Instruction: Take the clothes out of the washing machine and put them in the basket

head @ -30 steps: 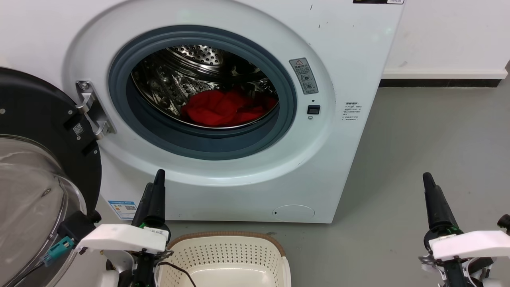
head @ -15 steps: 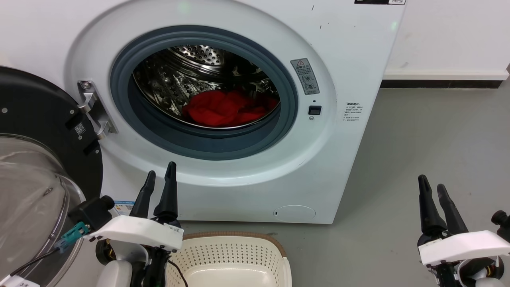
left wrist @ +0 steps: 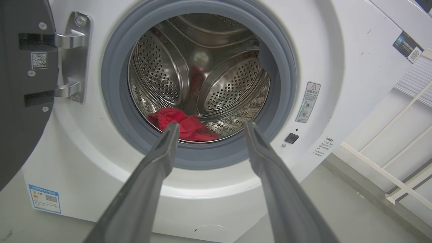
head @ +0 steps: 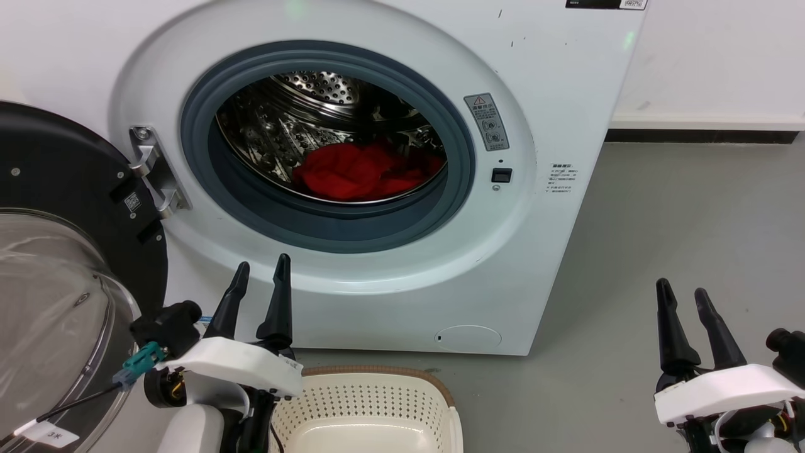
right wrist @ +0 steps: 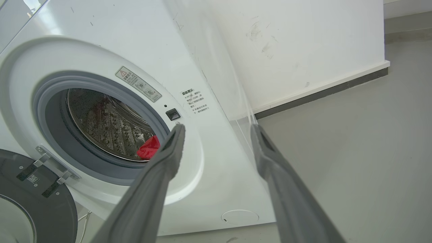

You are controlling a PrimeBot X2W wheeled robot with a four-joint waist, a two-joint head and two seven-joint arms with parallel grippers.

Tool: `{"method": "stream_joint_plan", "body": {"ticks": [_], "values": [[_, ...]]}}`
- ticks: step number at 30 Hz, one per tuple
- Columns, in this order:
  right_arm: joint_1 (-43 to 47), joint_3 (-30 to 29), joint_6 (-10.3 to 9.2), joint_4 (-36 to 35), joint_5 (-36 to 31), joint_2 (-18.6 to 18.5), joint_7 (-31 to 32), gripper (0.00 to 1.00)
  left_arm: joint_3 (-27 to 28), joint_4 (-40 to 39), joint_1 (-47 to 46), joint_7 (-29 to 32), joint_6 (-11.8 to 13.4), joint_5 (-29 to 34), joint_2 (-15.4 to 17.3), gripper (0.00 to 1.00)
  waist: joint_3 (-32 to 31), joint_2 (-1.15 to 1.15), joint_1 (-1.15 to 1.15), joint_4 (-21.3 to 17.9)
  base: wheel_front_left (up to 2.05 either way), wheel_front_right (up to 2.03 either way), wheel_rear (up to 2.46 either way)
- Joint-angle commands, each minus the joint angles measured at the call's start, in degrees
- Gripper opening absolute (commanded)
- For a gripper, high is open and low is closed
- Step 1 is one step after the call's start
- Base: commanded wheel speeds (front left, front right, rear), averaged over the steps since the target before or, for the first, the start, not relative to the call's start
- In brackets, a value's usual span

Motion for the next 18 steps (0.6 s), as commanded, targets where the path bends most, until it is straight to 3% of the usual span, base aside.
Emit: {"method": "stream_joint_plan", "body": {"ticks": [1, 18], "values": [[0.19, -0.19, 0.01, -0.9, -1.98, 0.04, -0.31, 1.0, -0.45, -0.25, -1.5, -0.53, 0.33, 1.86, 0.35, 1.0, -0.02, 0.0, 0.0, 0.04, 0.0, 0.0, 0.0], [0.89, -0.69, 0.01, -1.96, -12.9, 0.06, -0.96, 1.0, -2.19, 2.6, -3.2, -2.96, 2.57, 11.74, 1.68, 1.0, -0.03, 0.0, 0.0, -0.03, 0.0, 0.0, 0.0]]}}
